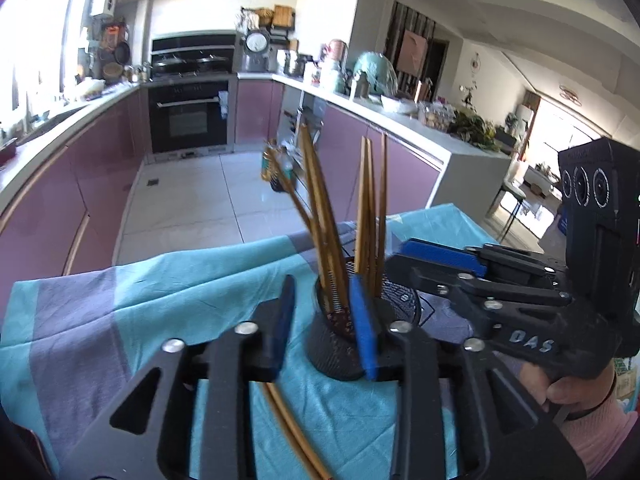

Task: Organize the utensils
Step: 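Open both grippers and release the chopsticks into the cup, then withdraw both grippers from the cup toward the last two chopsticks, then close the left gripper on one chopstick while the right gripper grasps the red-tipped one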

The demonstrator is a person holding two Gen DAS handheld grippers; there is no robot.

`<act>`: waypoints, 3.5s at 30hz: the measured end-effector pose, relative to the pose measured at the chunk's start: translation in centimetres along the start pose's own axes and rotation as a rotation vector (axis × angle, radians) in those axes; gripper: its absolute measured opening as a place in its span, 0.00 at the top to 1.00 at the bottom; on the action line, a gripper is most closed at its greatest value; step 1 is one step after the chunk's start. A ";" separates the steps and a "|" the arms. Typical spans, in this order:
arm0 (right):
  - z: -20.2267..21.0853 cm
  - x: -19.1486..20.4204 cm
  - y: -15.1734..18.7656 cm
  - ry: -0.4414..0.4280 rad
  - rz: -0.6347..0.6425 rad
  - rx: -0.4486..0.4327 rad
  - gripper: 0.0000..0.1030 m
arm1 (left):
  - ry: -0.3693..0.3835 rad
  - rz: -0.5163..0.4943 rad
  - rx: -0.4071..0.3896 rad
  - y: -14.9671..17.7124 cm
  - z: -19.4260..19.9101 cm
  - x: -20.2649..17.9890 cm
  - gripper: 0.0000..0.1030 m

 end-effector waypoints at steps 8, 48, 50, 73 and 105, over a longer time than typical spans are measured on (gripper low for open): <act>1.6 3.3 1.9 -0.081 0.077 0.005 0.56 | -0.077 0.058 -0.056 2.2 3.6 4.4 0.46; -6.5 10.9 11.4 0.002 0.154 0.310 0.54 | -0.239 0.120 0.068 13.0 2.9 9.4 0.29; -6.6 11.2 11.4 0.003 0.156 0.311 0.54 | -0.238 0.119 0.069 13.0 2.8 9.3 0.29; -6.0 8.3 11.7 -0.042 0.011 0.324 0.66 | -0.177 0.059 0.134 13.8 0.5 7.4 0.40; -7.3 7.8 11.0 -0.036 0.009 0.324 0.73 | -0.151 0.029 0.274 14.7 -4.0 5.5 0.69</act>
Point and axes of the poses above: each gripper's, at about its wrist camera, not at the fingertips, and z roughly against the way its jaws point, x to its left, y to its underside, the point moved 3 cm from there along -z, roughly the way its jaws point, and after that the axes turned 10 degrees about z, right-handed, at the moved point
